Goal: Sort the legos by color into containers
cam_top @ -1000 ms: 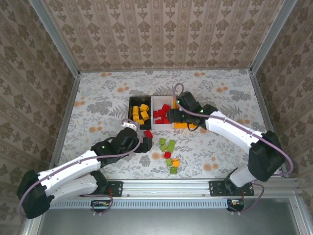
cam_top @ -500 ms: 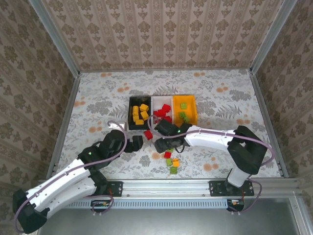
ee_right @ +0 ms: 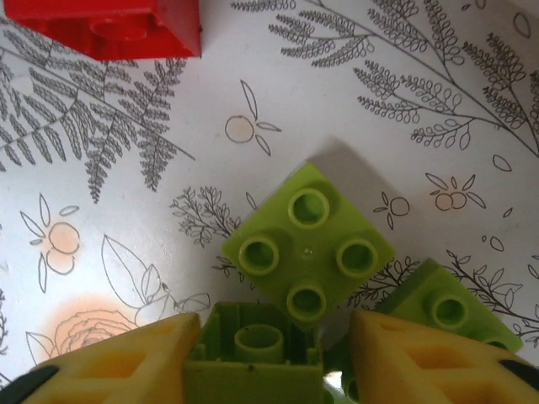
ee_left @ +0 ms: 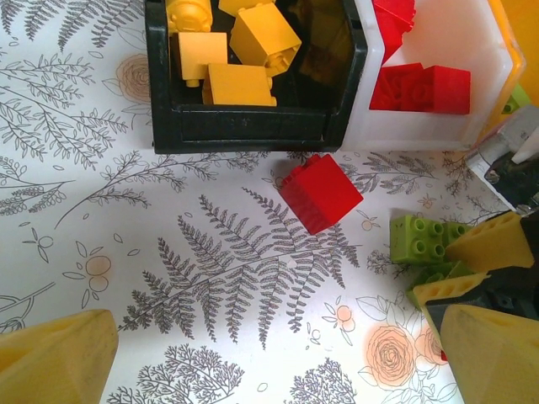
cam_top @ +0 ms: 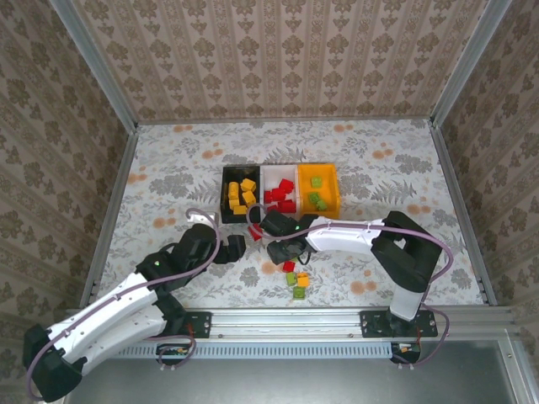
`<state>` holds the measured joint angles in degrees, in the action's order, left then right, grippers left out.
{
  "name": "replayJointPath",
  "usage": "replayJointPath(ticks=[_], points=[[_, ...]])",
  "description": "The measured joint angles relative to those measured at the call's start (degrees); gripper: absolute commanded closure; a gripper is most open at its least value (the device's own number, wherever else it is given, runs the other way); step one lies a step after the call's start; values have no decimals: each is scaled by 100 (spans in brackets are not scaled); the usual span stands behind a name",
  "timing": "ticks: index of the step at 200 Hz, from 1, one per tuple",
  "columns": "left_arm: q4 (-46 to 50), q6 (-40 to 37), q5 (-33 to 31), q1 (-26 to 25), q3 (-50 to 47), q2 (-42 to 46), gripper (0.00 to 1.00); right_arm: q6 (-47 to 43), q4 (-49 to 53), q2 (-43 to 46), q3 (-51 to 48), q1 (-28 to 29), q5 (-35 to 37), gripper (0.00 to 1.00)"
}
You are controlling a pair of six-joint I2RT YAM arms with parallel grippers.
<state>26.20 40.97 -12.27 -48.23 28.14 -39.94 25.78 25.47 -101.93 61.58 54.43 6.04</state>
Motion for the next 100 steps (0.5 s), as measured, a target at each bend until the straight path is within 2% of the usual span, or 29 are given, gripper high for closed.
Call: replayJointPath(ticks=[28, 58, 78, 100], points=[[-2, 0, 46, 0, 0, -20, 0, 11, -11, -2, 24, 0, 0, 65], [-28, 0, 94, 0, 0, -22, 0, 37, -15, 188, 9, -13, -2, 68], [-96, 0, 133, 0, 0, -28, 0, 63, -9, 743, -70, -118, 0, 68], [-142, 0, 160, 0, 0, -103, 0, 98, -7, 1543, -92, -586, 31, 68]])
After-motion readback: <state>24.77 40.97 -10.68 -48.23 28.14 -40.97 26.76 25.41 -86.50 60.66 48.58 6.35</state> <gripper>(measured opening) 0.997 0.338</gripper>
